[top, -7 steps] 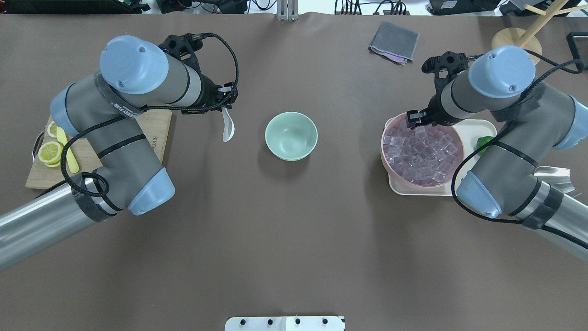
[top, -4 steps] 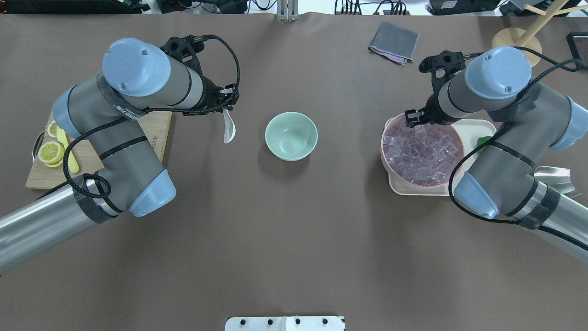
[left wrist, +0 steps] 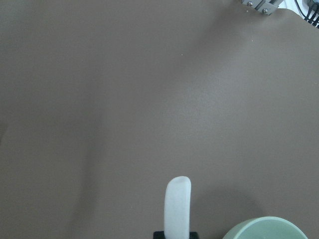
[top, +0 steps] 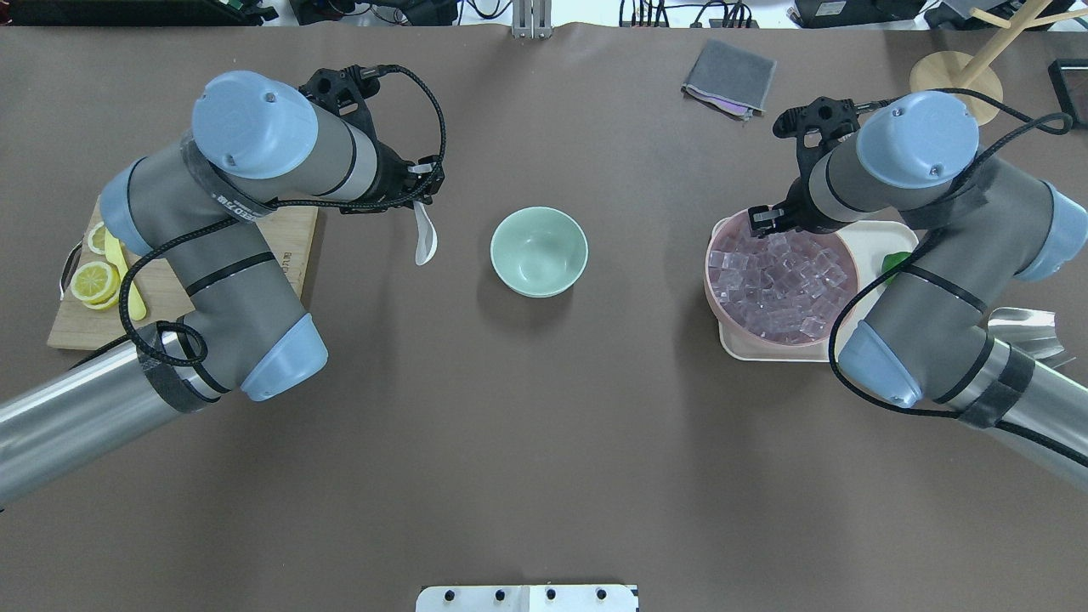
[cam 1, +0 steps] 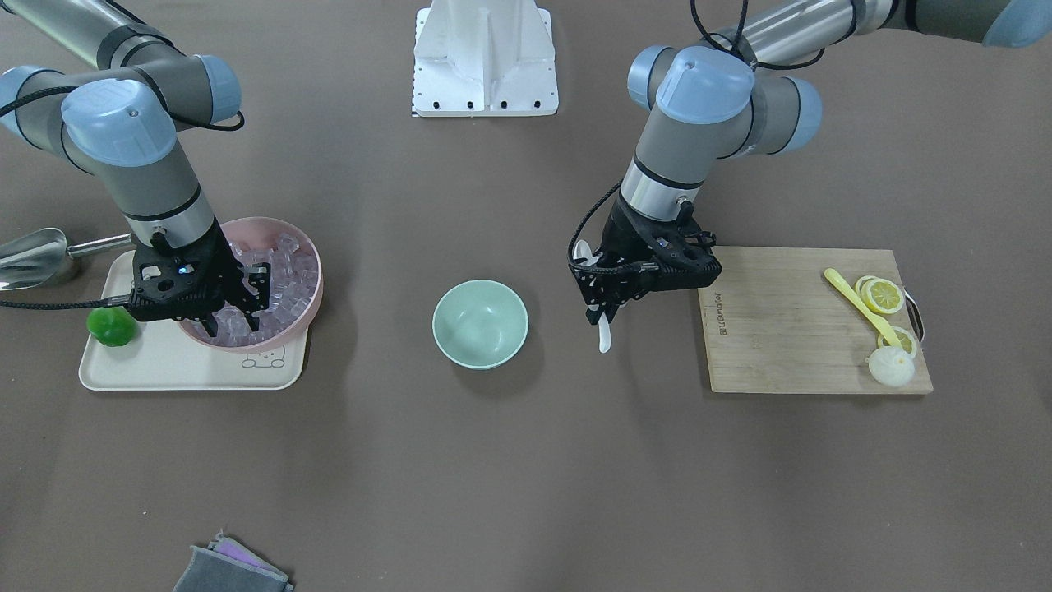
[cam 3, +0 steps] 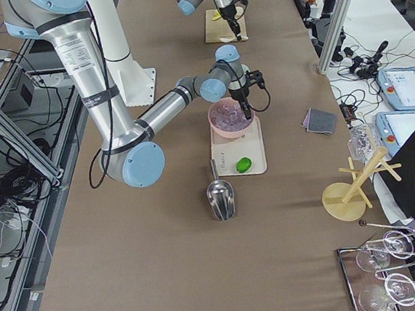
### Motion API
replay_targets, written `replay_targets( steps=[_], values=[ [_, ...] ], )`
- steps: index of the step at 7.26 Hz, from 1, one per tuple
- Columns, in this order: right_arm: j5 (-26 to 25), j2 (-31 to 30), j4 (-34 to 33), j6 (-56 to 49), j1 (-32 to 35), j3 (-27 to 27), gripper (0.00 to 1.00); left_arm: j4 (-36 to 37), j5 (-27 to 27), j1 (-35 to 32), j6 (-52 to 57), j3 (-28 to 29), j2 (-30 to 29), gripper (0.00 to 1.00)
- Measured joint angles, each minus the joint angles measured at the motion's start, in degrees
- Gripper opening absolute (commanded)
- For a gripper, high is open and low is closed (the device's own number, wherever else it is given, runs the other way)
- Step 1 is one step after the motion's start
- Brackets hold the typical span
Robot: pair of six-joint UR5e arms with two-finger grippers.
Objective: Put spoon and ice into bowl
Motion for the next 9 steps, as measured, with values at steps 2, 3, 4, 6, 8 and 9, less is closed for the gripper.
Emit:
replay_targets(
  steps=[2,3,4,6,8,9],
  values=[
    [-0.65,-0.09,0.03,0.0,-0.16,0.01,0.41,-0.01,0.0,-0.04,0.26,0.04,-0.18,0.0],
    [-0.8,-0.1,0.04,0.0,-0.22,0.01,0.42,-0.01,0.0,-0.04,0.32,0.04,-0.22,0.0],
    [-0.87,-0.09,0.04,0.0,-0.32,0.0,0.42,-0.01,0.0,-0.04,0.33,0.03,-0.28,0.0],
    [-0.95,-0.04,0.04,0.02,-0.48,0.0,0.14,-0.01,0.0,-0.04,0.28,0.03,-0.34,0.0],
    [-0.97,0.01,0.04,0.07,-0.53,0.14,0.0,-0.01,0.0,-0.04,0.27,0.03,-0.41,0.0],
    [-0.93,0.03,0.04,0.08,-0.5,0.35,0.0,0.01,0.0,-0.04,0.21,0.0,-0.51,0.0]
  ],
)
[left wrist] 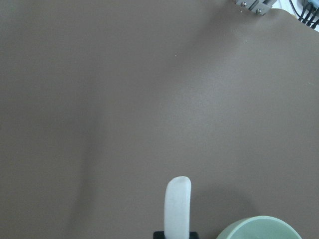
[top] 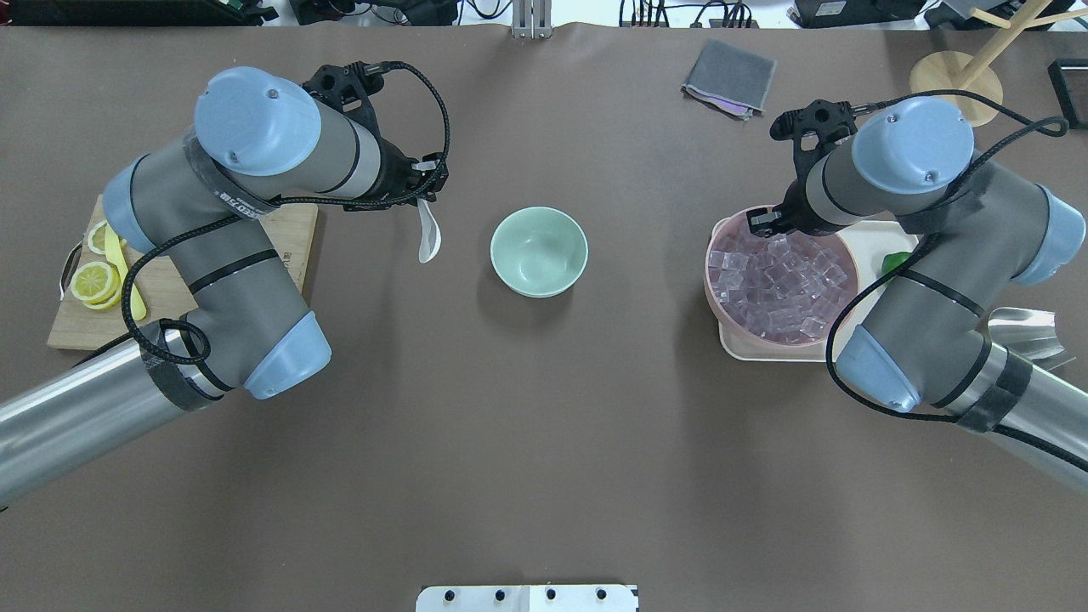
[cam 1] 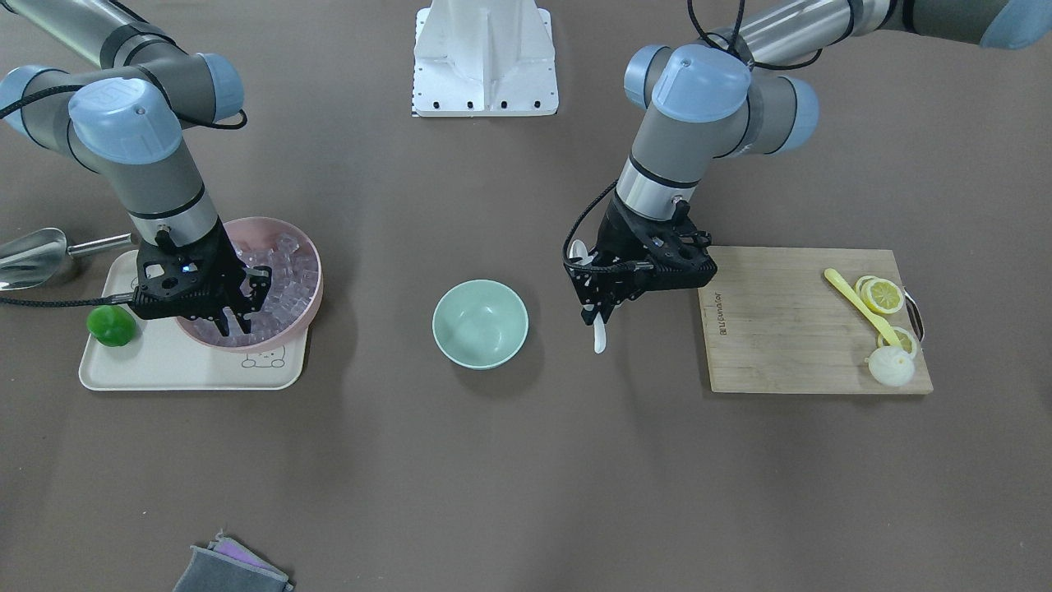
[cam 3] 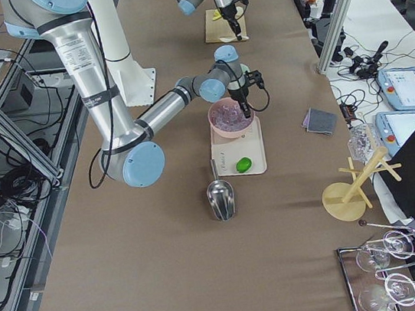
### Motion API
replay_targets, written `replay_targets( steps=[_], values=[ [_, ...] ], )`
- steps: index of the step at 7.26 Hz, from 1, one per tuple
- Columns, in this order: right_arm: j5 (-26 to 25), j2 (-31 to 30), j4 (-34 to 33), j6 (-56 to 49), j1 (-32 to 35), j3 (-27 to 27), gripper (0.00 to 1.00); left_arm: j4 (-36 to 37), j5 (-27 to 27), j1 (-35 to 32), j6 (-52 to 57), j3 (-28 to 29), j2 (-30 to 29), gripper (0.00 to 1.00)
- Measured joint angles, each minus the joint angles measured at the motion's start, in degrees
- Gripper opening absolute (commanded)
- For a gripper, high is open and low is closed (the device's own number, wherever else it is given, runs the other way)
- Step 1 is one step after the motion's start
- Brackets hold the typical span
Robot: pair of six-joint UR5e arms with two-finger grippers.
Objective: Put spoon and ice into bowl
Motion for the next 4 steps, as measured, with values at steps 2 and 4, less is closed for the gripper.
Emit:
replay_targets(
  steps=[2,4],
  values=[
    [0.55,0.11,-0.01,-0.01,0.56,0.63,0.0,0.12,-0.02,0.0,-0.25,-0.08,-0.49,0.0],
    [2.94,0.47,-3.18,-0.07,2.34,3.55,0.0,0.26,-0.05,0.45,-1.57,0.28,-2.35,0.0]
  ],
)
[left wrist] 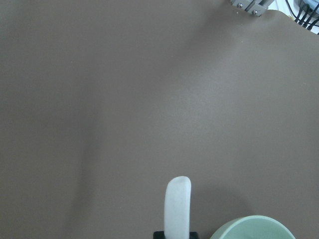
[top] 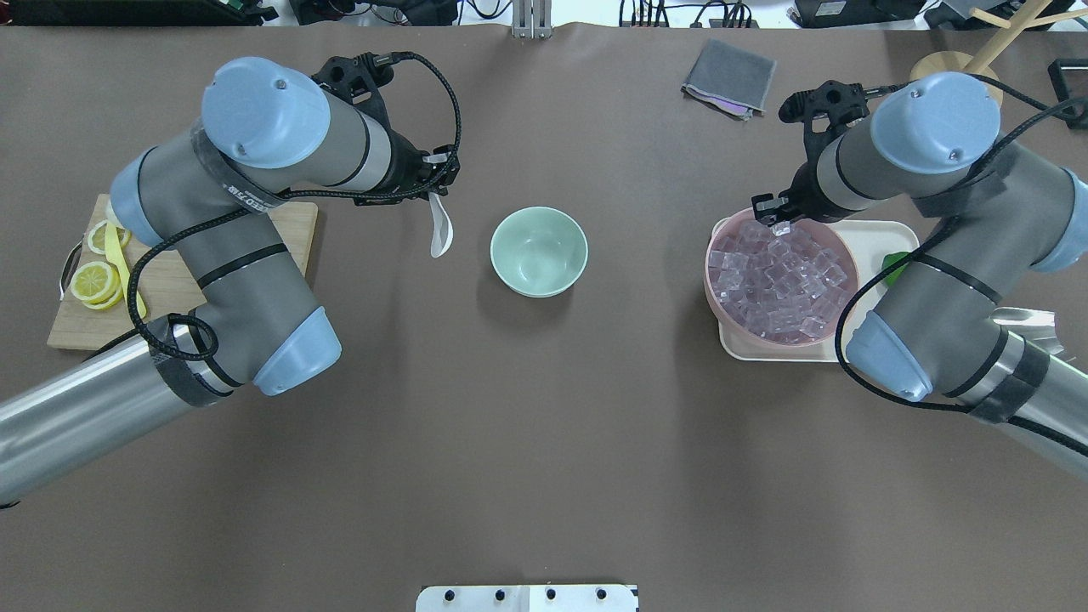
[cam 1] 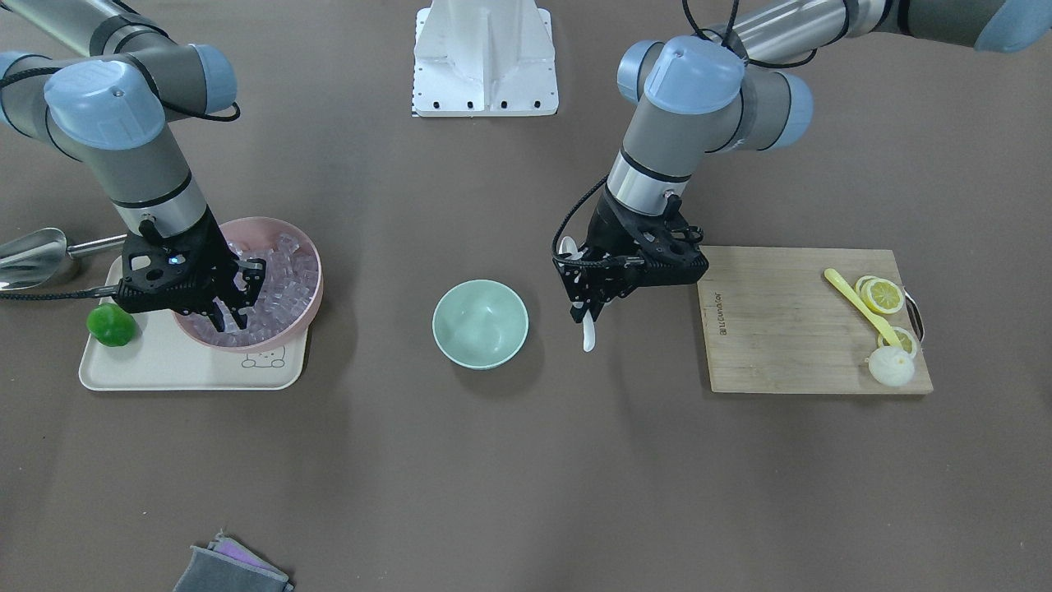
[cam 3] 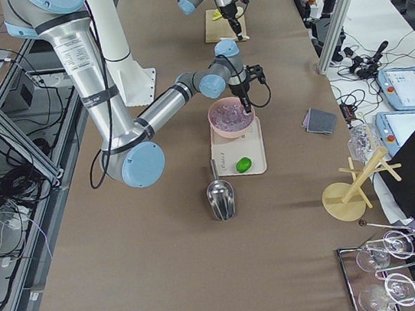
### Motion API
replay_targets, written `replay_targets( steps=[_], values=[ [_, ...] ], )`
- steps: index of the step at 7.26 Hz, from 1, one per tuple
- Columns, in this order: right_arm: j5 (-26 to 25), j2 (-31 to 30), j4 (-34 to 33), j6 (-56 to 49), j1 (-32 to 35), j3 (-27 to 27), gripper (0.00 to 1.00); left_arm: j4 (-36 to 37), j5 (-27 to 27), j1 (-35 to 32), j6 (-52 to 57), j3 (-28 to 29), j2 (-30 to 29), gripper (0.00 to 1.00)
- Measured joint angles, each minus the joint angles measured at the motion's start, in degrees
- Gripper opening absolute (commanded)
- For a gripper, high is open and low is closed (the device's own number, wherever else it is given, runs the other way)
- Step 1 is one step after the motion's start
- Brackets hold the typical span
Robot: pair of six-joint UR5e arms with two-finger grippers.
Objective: Put spoon and ice into bowl
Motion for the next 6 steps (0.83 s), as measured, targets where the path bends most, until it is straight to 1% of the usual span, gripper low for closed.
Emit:
replay_targets(
  steps=[1,2,3,5,6],
  values=[
    [1.46,0.71,-3.36,0.01,1.01,2.55,0.0,-0.05,0.29,0.84,-1.84,1.66,-2.62,0.0],
    [2.79,1.81,-6.07,0.16,1.89,4.46,0.0,-0.48,1.39,1.47,-3.07,5.01,-6.03,0.0],
    [3.58,2.79,-7.42,0.52,2.48,5.69,0.0,-2.42,3.31,2.0,-3.59,9.41,-8.94,0.0],
    [4.0,3.94,-8.17,2.22,2.73,7.23,0.0,-11.46,7.05,2.95,-3.82,17.98,-11.38,0.0],
    [4.06,4.59,-8.25,3.42,2.61,7.38,0.0,-13.89,8.54,3.59,-3.87,19.76,-11.77,0.0]
  ],
)
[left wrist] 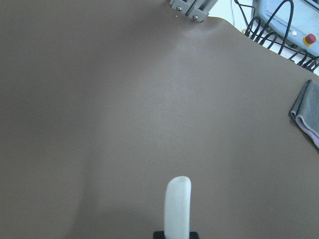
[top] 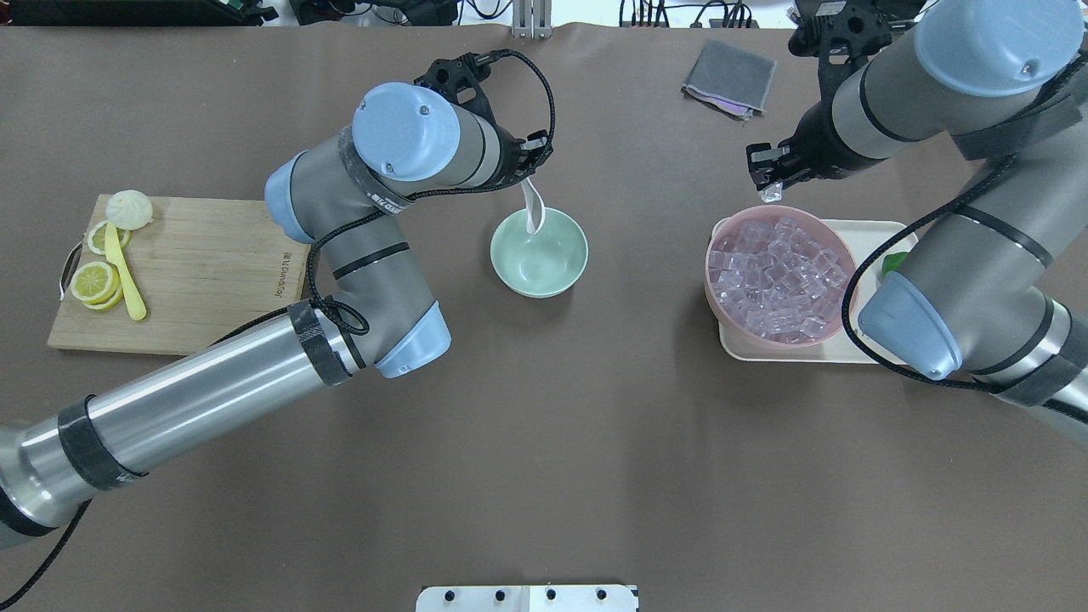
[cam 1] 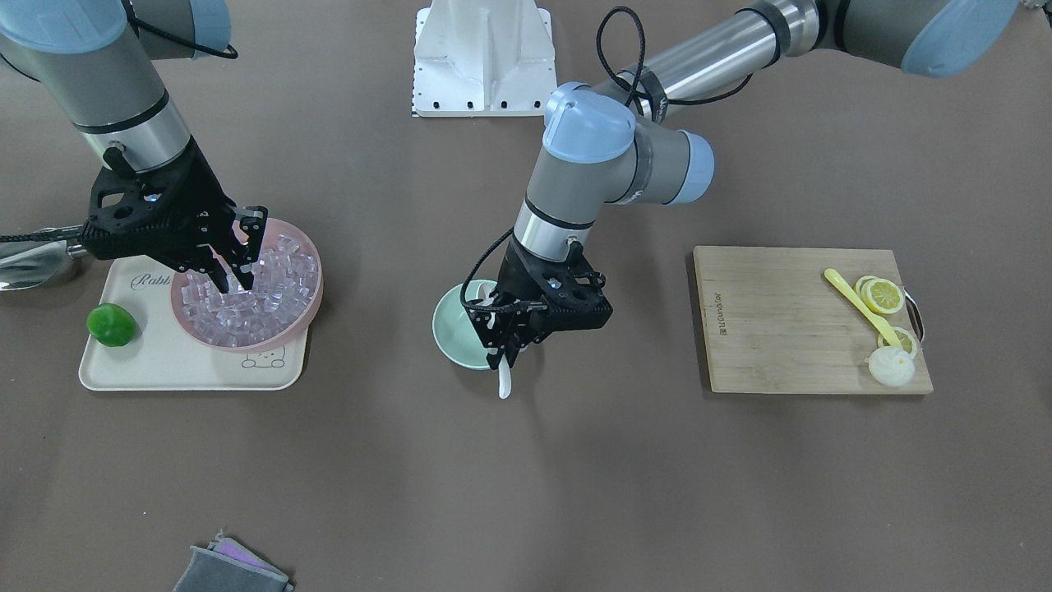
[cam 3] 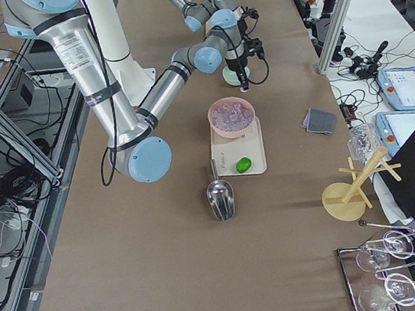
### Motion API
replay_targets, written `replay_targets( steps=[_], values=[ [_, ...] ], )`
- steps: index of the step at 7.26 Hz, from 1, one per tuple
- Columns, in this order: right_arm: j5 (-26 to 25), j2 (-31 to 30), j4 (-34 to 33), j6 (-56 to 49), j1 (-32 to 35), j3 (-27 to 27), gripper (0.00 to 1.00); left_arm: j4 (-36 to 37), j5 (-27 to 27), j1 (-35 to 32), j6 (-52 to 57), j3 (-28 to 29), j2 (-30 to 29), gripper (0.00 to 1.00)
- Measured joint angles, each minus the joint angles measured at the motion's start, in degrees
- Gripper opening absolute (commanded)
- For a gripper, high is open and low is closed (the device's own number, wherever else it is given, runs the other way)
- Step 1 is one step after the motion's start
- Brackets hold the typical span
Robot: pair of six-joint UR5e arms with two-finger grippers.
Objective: Put spoon and ice into bowl
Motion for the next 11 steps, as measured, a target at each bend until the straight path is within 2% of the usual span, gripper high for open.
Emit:
replay_targets(
  steps=[1,2,3,5,7,10,11],
  values=[
    [0.03,0.67,-0.02,1.05,-0.24,-0.1,0.0,-1.01,0.7,0.58,-0.01,0.55,-0.08,0.0],
    [0.02,1.51,-0.04,2.26,-0.7,-0.35,0.0,-1.38,0.97,1.08,0.04,0.62,0.04,0.35],
    [-0.02,2.32,-0.02,3.63,-1.43,-0.53,0.0,-1.47,1.36,1.62,0.12,0.52,0.19,0.97],
    [-0.14,3.7,0.04,5.98,-2.57,-0.87,0.0,-1.38,2.86,2.59,0.5,-0.66,0.32,0.98],
    [-0.56,6.83,0.2,8.42,-3.47,-3.21,0.0,0.51,1.28,1.1,2.57,-5.75,2.32,0.98],
    [-7.33,14.06,0.81,14.68,-8.83,-10.44,0.0,7.15,-10.56,-9.57,18.53,-23.11,16.01,0.98],
    [-9.32,15.67,1.42,16.36,-11.02,-12.5,0.0,7.79,-13.73,-13.14,22.8,-26.26,19.74,0.98]
  ],
)
